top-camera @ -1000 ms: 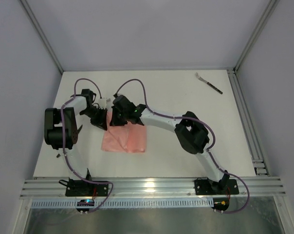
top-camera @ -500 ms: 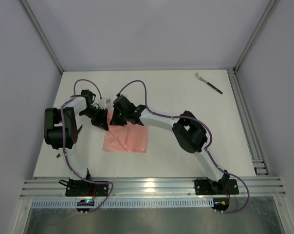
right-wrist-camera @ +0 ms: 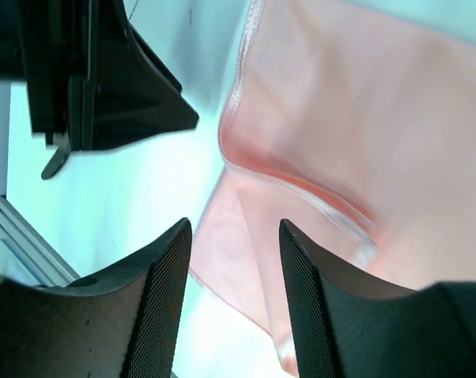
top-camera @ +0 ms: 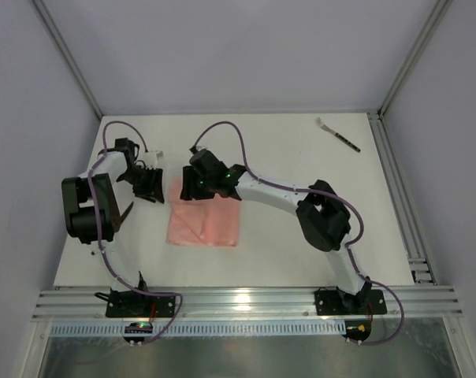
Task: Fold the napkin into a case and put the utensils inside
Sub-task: Fold the square-folded napkin at the center of the board, then rotate the square-folded napkin at the center of the board.
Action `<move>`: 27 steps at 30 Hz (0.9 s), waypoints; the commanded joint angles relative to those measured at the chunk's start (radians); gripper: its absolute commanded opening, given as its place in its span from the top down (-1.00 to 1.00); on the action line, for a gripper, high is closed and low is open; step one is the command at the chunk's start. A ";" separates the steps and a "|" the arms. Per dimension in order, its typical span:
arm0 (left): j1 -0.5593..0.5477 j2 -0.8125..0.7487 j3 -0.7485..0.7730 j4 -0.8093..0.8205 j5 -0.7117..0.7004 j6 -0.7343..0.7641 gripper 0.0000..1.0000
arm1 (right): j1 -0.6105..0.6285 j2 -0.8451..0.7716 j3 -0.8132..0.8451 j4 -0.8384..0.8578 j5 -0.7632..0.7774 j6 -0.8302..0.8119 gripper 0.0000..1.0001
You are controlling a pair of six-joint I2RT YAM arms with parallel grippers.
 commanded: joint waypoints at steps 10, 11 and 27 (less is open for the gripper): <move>-0.047 0.055 0.146 0.008 -0.028 -0.076 0.07 | -0.372 -0.224 -0.324 -0.011 -0.191 -0.180 -0.11; -0.052 0.059 0.145 0.015 -0.035 -0.079 0.03 | -0.381 -0.197 -0.281 -0.008 -0.246 -0.198 -0.13; -0.195 0.236 0.306 0.044 -0.175 -0.088 0.49 | -0.416 -0.020 -0.245 0.039 -0.344 -0.134 0.22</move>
